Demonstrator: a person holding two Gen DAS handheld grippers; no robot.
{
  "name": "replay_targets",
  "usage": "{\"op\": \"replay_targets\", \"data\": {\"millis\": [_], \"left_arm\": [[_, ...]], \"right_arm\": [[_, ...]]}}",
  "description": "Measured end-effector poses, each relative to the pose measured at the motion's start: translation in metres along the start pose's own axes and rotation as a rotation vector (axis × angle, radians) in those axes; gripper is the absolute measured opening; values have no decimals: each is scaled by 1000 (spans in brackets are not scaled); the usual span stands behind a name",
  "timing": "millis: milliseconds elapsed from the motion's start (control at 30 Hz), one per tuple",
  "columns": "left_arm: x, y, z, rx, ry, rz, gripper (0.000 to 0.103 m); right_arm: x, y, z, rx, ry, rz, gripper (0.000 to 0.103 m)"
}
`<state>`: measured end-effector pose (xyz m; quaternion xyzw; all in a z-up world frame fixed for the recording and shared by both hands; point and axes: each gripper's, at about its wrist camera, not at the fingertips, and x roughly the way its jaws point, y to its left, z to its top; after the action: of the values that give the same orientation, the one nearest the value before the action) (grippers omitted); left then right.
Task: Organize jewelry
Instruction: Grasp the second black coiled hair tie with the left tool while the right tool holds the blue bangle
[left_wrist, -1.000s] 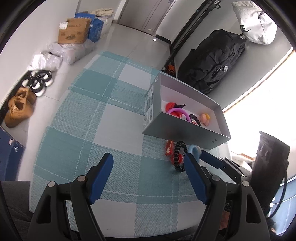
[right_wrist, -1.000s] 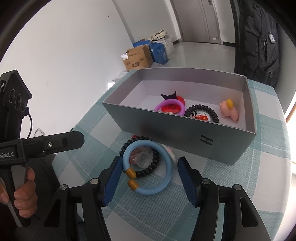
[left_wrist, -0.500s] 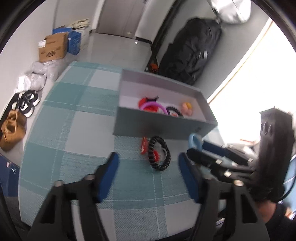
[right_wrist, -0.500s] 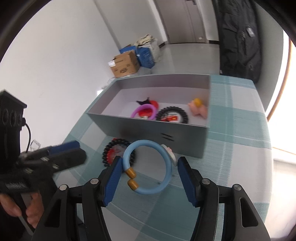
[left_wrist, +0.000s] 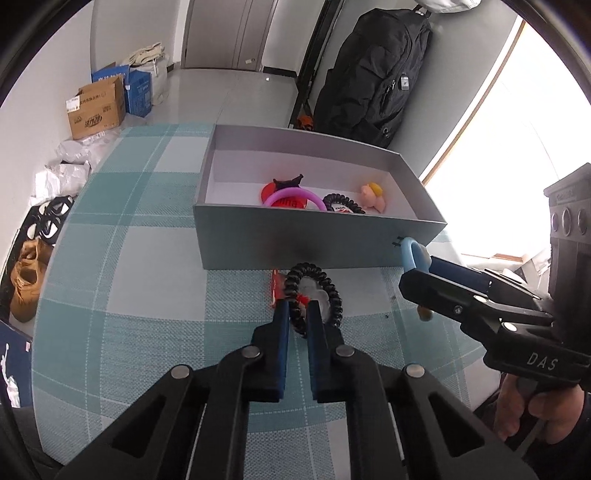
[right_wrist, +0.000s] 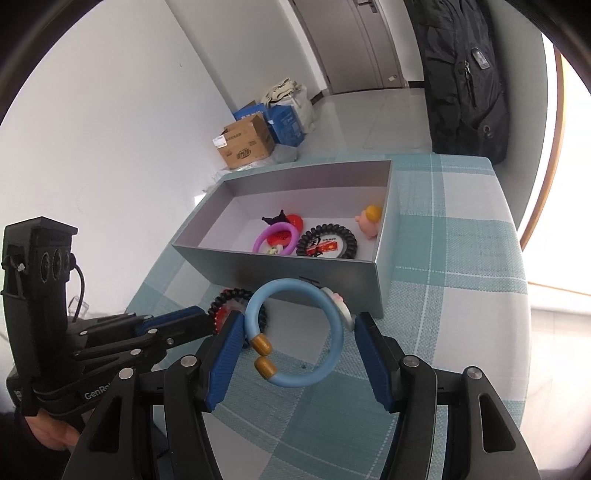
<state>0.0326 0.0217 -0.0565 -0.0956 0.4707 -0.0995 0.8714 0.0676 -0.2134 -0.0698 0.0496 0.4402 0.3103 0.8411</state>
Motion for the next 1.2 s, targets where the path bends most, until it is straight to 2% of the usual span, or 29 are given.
{"op": "replay_targets", "data": {"millis": [133,300,433,500,567,633,800,833,867,900,1033,1200], "left_arm": [[-1,-3,-3,15,5,28,1],[-5,-8,-5,29,-11,12,0],[0,-1,-2,-32,31,-22,1],[4,2,-2,-58,62,-16,7],[8,3,-3,-69,73,-7,25],[10,1,-3,-64,72,-9,31],[14,-4,-4,-53,58,-14,31],[13,-5,-4,-54,56,-20,25],[13,-5,-4,-52,56,-21,10],[13,-6,-5,-44,63,-7,8],[9,-4,-6,-26,60,12,5],[-6,-11,-7,22,18,28,5]], "right_arm": [[-1,0,-1,-1,0,1,61],[-1,-1,-2,5,-1,5,61],[-4,-2,-2,12,-5,7,61],[-5,-2,-2,14,-7,10,61],[-5,-1,-2,15,-9,14,61],[-5,-1,-1,13,-9,18,61],[-7,-2,0,16,-15,24,61],[-7,-3,0,19,-16,25,61],[-8,-4,0,23,-16,25,61],[-8,-6,0,28,-18,27,61],[-10,-8,3,45,-22,37,61],[-10,-5,4,36,-23,44,61]]}}
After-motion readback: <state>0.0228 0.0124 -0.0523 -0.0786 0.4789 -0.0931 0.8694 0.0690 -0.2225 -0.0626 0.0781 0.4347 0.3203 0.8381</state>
